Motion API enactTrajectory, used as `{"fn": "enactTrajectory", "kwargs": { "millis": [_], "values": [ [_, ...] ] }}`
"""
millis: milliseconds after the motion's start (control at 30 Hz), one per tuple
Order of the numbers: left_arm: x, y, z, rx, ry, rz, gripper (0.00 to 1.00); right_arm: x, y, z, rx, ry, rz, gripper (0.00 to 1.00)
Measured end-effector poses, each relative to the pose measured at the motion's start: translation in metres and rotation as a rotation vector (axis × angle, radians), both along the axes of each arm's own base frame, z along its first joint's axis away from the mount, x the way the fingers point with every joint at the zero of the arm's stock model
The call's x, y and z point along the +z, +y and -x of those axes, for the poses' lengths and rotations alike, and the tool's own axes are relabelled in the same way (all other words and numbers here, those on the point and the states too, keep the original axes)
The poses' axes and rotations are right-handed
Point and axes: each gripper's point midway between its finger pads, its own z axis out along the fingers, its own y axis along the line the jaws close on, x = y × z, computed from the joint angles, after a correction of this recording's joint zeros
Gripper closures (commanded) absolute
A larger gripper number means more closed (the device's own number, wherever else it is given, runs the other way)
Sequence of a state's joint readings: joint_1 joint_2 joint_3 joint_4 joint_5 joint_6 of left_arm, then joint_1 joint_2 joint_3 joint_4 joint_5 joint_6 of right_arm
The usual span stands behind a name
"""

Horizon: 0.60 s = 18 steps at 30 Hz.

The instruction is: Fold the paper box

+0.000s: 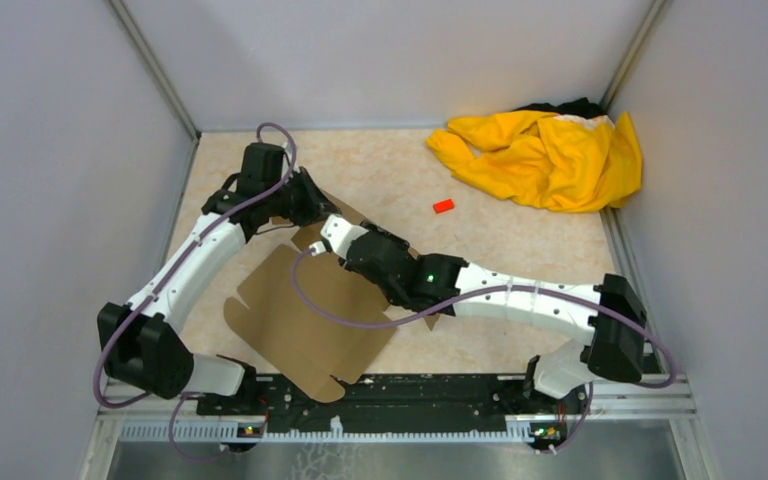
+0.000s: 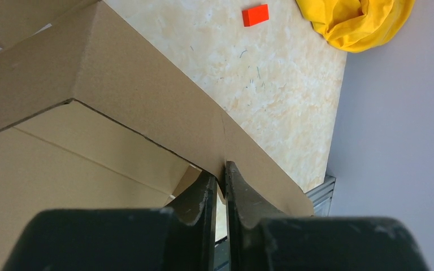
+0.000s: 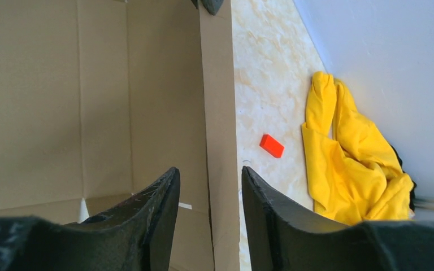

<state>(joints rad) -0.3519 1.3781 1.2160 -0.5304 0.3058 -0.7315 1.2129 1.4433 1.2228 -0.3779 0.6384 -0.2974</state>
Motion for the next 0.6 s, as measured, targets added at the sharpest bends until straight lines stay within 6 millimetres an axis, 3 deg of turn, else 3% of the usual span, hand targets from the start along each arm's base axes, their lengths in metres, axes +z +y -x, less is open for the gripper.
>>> {"fn": "enactTrajectory", "kwargs": {
  "millis": [333, 400, 467, 600],
  "values": [
    [-0.001, 0.0, 0.0, -0.016, -0.006, -0.008, 0.75, -0.007, 0.002, -0.014, -0.054, -0.021, 0.086, 0.66],
    [-0.001, 0.0, 0.0, -0.019, -0.008, -0.009, 0.74, -0.01, 0.001, -0.016, -0.06, -0.015, 0.102, 0.74],
    [-0.001, -0.001, 0.001, -0.022, -0.008, -0.009, 0.69, -0.01, -0.001, -0.018, -0.071, -0.012, 0.115, 1.0],
    [0.0, -0.002, 0.001, -0.029, -0.014, -0.005, 0.53, -0.008, -0.007, -0.022, -0.097, -0.025, 0.136, 1.0]
  ]
}}
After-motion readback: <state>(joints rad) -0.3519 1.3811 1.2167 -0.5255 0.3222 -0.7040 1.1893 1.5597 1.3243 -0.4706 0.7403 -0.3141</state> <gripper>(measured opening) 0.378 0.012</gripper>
